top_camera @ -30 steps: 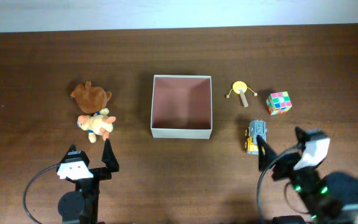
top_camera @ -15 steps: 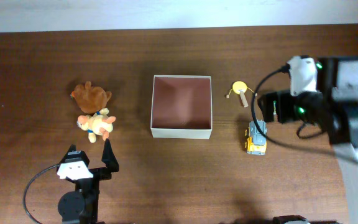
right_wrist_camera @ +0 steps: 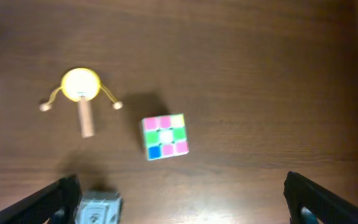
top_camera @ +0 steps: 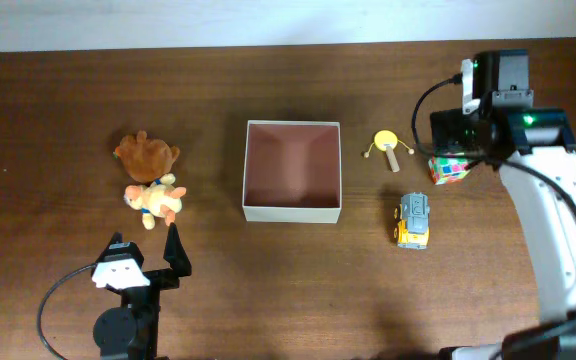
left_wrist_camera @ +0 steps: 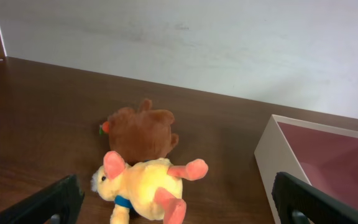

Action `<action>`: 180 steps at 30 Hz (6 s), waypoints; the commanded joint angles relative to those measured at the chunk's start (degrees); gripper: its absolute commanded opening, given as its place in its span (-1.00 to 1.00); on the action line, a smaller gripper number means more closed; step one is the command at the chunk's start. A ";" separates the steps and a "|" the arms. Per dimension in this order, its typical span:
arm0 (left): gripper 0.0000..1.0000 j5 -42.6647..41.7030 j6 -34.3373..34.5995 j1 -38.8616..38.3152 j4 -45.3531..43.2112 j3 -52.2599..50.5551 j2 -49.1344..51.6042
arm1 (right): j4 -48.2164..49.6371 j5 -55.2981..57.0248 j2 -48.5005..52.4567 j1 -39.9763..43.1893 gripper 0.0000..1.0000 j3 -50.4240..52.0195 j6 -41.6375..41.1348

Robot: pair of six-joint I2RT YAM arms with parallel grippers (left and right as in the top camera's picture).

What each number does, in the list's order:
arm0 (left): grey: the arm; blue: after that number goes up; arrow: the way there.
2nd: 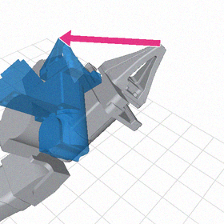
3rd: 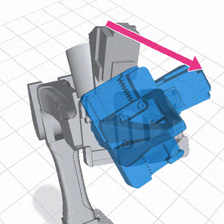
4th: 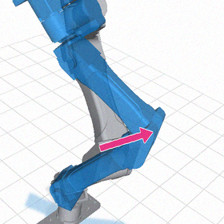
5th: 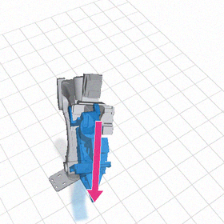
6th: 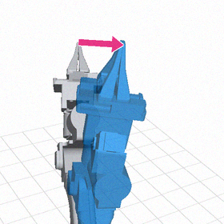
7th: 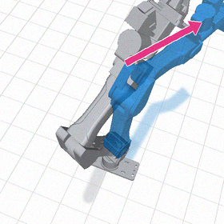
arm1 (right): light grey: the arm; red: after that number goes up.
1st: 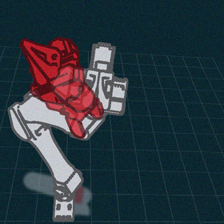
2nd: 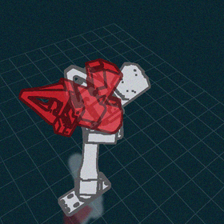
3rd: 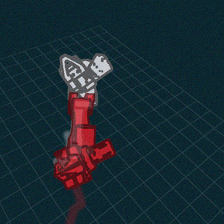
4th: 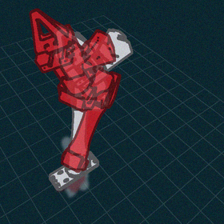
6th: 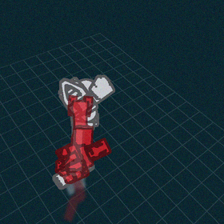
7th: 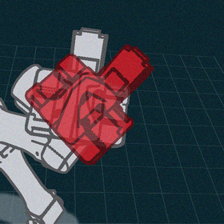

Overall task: Pack container
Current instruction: 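Move the right gripper over the grey-yellow toy robot car, then lower the right gripper and grasp the toy robot car, then carry the toy car left over the white box, then lower the toy car into the box and open the right gripper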

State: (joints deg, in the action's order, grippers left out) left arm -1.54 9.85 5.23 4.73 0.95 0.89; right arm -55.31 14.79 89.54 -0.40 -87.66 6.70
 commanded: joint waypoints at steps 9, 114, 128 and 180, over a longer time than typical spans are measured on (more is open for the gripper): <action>0.98 -0.20 -1.14 0.02 -0.02 -0.39 -0.48 | -2.67 -10.43 4.90 1.57 0.97 -0.74 -2.43; 0.98 -0.20 -1.14 0.02 -0.02 -0.39 -0.48 | 15.47 -44.44 12.00 -20.24 0.24 -1.88 -13.16; 0.98 -0.20 -1.16 0.04 -0.02 -0.39 -0.46 | 30.71 -22.25 26.18 -31.89 0.25 -1.88 -28.92; 0.98 -0.20 -1.16 0.04 -0.02 -0.39 -0.46 | 15.91 -11.85 25.40 -32.20 -0.20 -9.01 -26.71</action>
State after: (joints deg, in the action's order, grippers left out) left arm -1.52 9.87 5.23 4.73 0.95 0.89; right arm -39.03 -1.28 114.59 -32.36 -98.35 -20.56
